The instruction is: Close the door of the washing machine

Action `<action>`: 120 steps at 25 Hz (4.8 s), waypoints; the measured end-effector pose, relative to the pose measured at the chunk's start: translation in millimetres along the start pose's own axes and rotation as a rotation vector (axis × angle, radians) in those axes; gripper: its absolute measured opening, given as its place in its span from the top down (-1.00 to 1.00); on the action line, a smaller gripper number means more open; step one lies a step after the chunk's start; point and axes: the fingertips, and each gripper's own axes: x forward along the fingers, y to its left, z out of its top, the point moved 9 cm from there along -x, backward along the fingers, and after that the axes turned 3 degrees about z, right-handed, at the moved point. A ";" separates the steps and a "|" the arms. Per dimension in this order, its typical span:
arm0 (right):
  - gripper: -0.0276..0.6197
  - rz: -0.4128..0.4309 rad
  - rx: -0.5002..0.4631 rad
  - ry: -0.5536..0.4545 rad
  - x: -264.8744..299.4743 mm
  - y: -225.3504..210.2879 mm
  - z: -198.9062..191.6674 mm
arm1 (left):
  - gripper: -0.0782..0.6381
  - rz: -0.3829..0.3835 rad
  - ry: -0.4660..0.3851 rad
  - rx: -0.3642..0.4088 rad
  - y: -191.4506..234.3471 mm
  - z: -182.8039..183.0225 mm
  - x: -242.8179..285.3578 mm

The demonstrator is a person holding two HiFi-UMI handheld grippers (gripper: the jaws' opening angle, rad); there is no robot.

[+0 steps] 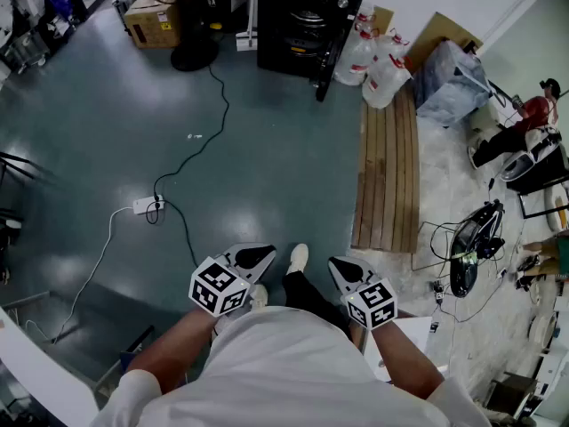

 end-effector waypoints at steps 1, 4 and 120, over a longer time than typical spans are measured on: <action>0.90 0.000 0.005 -0.001 4.0 -8.7 2.4 | 0.72 0.003 0.005 0.001 3.4 4.4 7.1; 0.90 0.013 0.000 -0.003 15.6 -38.9 15.8 | 0.72 0.011 0.014 0.001 11.5 22.3 30.3; 0.68 -0.146 0.887 0.008 592.2 -755.5 389.9 | 0.73 0.002 0.136 0.062 661.3 547.5 402.2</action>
